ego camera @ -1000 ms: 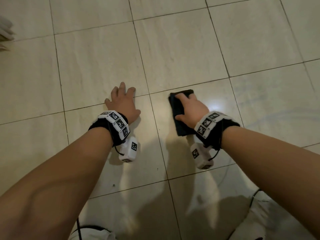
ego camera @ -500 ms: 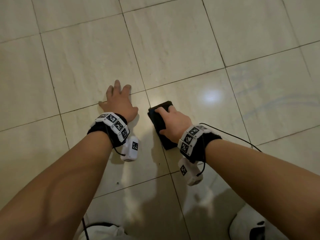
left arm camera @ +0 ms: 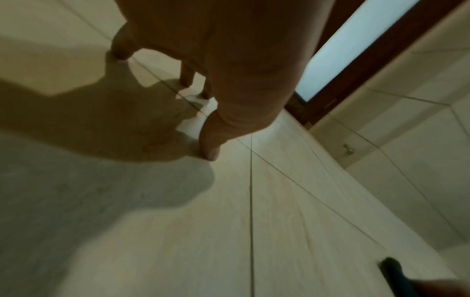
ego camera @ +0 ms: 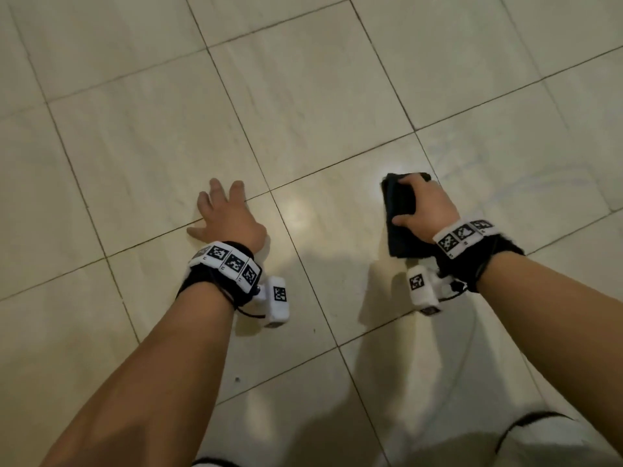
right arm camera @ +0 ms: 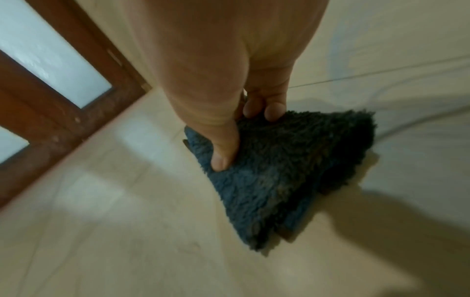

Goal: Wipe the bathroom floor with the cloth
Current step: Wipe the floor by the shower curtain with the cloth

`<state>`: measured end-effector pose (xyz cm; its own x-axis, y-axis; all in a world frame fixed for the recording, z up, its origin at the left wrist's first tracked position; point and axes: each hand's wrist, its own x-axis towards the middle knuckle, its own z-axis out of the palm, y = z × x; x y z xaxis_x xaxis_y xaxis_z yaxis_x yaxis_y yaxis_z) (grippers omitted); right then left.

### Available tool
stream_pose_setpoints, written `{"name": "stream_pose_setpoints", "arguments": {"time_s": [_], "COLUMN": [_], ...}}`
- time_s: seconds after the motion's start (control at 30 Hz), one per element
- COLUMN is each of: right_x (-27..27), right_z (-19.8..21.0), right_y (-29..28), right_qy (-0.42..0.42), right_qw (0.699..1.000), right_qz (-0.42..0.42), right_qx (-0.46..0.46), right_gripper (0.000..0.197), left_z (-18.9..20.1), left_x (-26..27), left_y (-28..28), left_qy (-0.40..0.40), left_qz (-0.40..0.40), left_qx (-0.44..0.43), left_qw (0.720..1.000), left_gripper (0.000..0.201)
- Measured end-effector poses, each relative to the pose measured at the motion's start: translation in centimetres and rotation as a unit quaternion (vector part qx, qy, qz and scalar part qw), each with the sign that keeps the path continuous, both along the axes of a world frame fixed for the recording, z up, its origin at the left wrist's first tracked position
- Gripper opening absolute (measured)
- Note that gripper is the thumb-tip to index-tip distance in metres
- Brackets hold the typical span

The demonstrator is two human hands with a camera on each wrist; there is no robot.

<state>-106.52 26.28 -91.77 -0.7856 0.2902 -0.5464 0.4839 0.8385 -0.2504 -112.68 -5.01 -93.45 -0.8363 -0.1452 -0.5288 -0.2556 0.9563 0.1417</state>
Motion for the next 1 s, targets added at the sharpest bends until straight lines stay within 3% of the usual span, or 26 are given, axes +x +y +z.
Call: {"name": "stream_pose_setpoints", "arguments": {"time_s": [0.07,0.23,0.43,0.67,1.0], "right_x": [-1.5,-2.0,1.7,6.2,9.8], "right_z": [-0.5,0.2,0.7,-0.1,-0.6], "right_y": [0.4,-0.9,-6.9,-13.3,-9.9], "right_qy": [0.032,0.002,-0.009,-0.019,-0.001], "right_qw": [0.999,0.999,0.993,0.974,0.972], "right_qz": [-0.019,0.023,0.114,0.222,0.232], "right_qx": [-0.001,0.027,-0.012,-0.029,-0.031], "right_gripper": [0.079,0.076,0.073,0.071,0.073], "left_z": [-0.2,-0.1,0.1,0.6,0.1], "left_x": [0.2,1.9,3.4,3.1,4.1], "left_y": [-0.4,-1.7,-0.8,-0.2,0.6], "left_qy": [0.009,0.047,0.131,0.096,0.111], "left_qz": [-0.025,-0.071,-0.019,-0.032,-0.03], "left_qx": [-0.006,-0.012,0.017,0.015,0.007], "left_qw": [1.0,0.996,0.991,0.995,0.993], "left_gripper": [0.084,0.075,0.054,0.049,0.048]}}
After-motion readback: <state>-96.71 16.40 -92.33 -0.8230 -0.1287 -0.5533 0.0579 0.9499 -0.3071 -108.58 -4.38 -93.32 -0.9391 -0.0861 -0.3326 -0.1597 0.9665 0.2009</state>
